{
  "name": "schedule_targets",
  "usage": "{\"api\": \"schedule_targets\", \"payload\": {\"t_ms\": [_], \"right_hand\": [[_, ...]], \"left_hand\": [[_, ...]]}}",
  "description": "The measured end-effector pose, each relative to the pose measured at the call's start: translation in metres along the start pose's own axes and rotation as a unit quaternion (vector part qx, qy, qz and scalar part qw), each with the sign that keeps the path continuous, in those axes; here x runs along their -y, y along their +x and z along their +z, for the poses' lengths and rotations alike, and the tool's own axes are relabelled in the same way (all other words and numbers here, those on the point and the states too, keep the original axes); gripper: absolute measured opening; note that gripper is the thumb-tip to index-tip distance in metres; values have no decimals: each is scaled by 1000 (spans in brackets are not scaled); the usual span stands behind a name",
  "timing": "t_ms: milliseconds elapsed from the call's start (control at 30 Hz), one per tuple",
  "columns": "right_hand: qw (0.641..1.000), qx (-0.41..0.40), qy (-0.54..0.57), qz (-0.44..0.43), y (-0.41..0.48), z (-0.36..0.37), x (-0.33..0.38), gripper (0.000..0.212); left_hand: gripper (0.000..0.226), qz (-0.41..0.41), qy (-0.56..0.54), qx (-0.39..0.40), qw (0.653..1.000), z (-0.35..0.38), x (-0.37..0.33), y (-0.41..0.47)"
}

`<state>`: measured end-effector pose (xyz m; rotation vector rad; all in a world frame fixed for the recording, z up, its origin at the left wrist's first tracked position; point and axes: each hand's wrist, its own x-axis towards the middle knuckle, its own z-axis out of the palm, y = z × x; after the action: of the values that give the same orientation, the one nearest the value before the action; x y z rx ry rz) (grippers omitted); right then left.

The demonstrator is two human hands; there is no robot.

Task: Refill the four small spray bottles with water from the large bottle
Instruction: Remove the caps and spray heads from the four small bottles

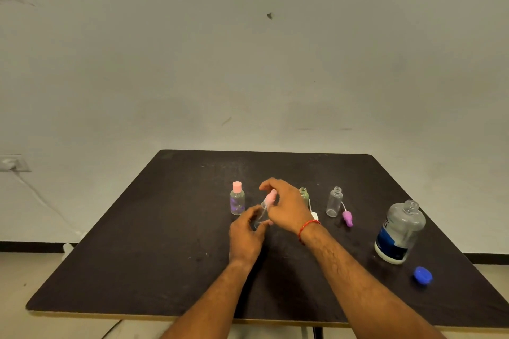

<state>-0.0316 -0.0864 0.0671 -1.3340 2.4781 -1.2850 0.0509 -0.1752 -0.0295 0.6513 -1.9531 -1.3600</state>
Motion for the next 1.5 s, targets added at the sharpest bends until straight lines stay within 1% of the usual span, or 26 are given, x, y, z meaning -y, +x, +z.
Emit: {"api": "schedule_targets", "payload": {"t_ms": [100, 167, 333, 467, 567, 633, 800, 967, 1033, 1167, 1367, 1500], "right_hand": [[999, -33, -32, 23, 1, 3, -3, 21], [997, -46, -63, 16, 2, 1, -4, 11], [994, -93, -56, -21, 0, -16, -1, 21], [987, -153, -34, -30, -14, -40, 4, 18], [977, -214, -8, -15, -30, -50, -3, 18], [972, -233, 10, 25, -38, -46, -15, 17], [960, -251, 56, 108, -45, -10, -43, 18], [960, -226, 17, 164, -40, 23, -57, 13], [962, -213, 2, 173, -36, 32, -60, 13], [962, -213, -11, 174, -30, 38, -61, 15], [963, -211, -29, 165, -24, 41, -67, 15], [966, -197, -38, 163, -22, 42, -68, 14]], "left_hand": [[41, -4, 3, -1, 1000, 0, 1, 0], [41, -7, 14, 0, 1000, 0, 1, 0], [38, -9, 27, -8, 1000, -2, -4, -2], [37, -5, 32, -22, 999, -2, -6, -2], [39, -7, 23, -33, 999, -2, -6, -2], [41, -8, 19, -41, 999, 0, -7, 0], [34, -17, 46, -38, 998, 4, -3, 7], [31, -34, 59, -32, 997, 12, -5, 20], [31, -41, 69, -24, 996, 15, -5, 26], [35, -48, 70, -17, 996, 20, -3, 37], [39, -47, 51, -23, 997, 27, 1, 43], [38, -39, 38, -29, 998, 25, 0, 40]]}}
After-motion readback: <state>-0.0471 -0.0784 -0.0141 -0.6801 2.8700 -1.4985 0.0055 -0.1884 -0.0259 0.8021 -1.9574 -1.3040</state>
